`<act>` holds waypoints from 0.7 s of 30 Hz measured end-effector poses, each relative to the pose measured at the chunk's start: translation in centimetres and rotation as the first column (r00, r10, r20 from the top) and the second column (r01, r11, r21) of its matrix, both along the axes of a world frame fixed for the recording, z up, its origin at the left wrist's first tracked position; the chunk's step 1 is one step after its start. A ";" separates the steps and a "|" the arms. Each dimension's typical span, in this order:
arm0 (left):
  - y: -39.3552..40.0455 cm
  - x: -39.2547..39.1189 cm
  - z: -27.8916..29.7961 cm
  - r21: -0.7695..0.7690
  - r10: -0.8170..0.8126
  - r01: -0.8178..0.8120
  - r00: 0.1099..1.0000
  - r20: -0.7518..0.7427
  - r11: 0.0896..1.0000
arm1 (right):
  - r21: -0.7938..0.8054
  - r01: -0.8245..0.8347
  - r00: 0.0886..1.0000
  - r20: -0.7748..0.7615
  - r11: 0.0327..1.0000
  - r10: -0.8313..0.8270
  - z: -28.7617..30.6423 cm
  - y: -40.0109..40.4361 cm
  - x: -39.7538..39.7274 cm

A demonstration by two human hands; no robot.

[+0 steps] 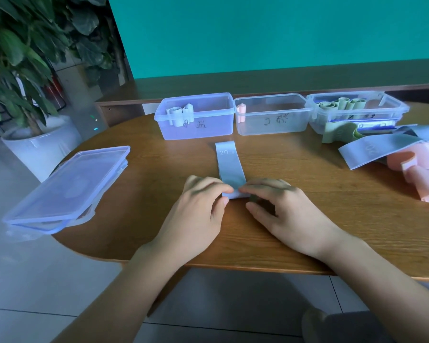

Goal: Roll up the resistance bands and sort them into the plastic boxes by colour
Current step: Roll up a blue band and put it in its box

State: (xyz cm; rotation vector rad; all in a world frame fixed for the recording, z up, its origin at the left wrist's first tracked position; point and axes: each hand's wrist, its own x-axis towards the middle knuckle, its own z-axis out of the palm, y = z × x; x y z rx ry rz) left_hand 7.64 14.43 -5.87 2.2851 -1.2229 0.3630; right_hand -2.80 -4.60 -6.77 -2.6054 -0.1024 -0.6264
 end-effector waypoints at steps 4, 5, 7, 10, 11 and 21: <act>-0.3 0.6 0.0 0.024 0.003 -0.002 0.999 -0.043 1.000 | 0.006 0.028 1.000 0.009 1.000 -0.028 -0.1 0.1 -0.2; -0.3 0.6 0.0 0.028 0.003 -0.002 0.999 -0.046 1.000 | 0.002 0.037 0.999 -0.014 0.999 -0.037 -0.1 0.1 -0.2; -0.4 0.5 0.1 0.033 0.010 -0.009 0.999 -0.036 0.999 | -0.010 0.053 0.997 -0.056 0.999 -0.054 0.0 0.0 0.1; -0.3 0.4 0.1 0.012 0.011 -0.011 1.000 -0.023 1.000 | -0.025 0.046 0.996 -0.070 0.999 -0.048 0.0 -0.3 0.8; -0.3 0.4 0.1 0.013 0.006 -0.006 1.000 -0.021 1.000 | -0.029 0.039 0.997 -0.067 0.999 -0.041 0.0 -0.4 1.0; -1.0 1.2 -0.2 0.011 0.008 -0.008 1.000 0.003 1.000 | -0.031 0.054 0.996 -0.066 0.998 -0.055 0.1 -0.7 1.8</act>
